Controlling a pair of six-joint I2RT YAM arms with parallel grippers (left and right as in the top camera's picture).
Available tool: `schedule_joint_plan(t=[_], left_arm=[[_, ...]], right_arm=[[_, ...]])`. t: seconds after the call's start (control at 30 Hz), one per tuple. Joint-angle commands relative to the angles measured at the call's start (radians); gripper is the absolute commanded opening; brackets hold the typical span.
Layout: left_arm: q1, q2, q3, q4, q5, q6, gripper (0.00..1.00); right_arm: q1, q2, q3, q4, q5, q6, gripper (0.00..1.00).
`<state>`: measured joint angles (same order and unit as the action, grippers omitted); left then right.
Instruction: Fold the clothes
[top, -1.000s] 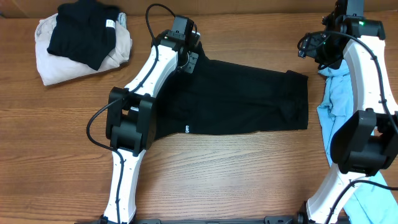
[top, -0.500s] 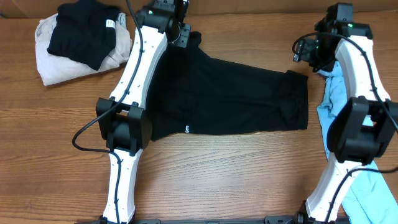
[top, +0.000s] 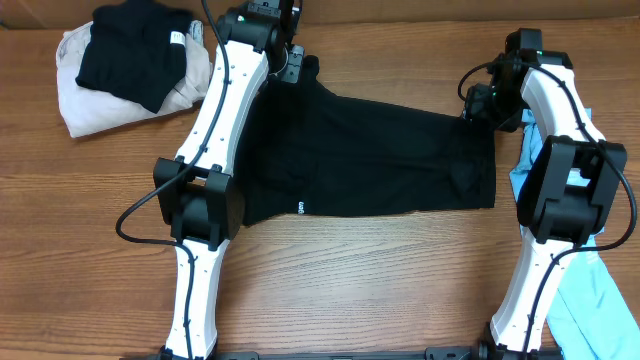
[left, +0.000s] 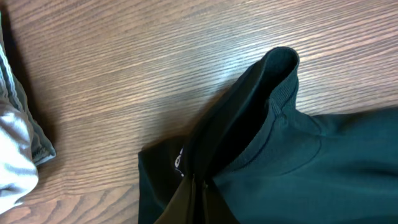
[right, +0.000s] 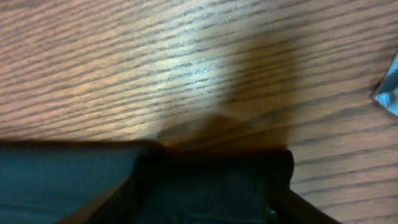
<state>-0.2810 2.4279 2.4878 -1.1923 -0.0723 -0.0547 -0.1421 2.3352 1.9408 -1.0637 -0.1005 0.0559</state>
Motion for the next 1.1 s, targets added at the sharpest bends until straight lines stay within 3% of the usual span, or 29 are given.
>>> schedule_joint_plan(t=[0.0,0.2,0.27,0.43,0.73,0.9,1.07], left_arm=[[0.011,-0.025,0.023,-0.011,-0.013,-0.024,0.04],[0.026,-0.025,0.023,-0.032,-0.012,-0.025,0.04],[0.029,-0.025,0.023,-0.042,-0.013,-0.024,0.04],[0.035,-0.025,0.023,-0.062,-0.013,-0.024,0.04],[0.042,-0.076,0.024,-0.093,-0.013,-0.024,0.04],[0.043,-0.15,0.024,-0.105,-0.012,-0.027,0.04],[0.043,-0.186,0.024,-0.194,0.02,-0.043,0.04]], right_arm=[[0.005,0.026,0.002,0.003,-0.008,-0.005,0.6],[0.005,0.047,0.002,0.005,-0.005,-0.009,0.5],[0.005,0.047,0.002,0.011,-0.005,-0.013,0.42],[0.005,0.048,0.002,0.009,0.012,-0.012,0.05],[0.001,0.042,0.158,-0.129,-0.028,-0.039,0.04],[0.0,0.042,0.439,-0.406,-0.06,-0.037,0.04],[0.0,0.042,0.565,-0.631,-0.103,-0.024,0.04]])
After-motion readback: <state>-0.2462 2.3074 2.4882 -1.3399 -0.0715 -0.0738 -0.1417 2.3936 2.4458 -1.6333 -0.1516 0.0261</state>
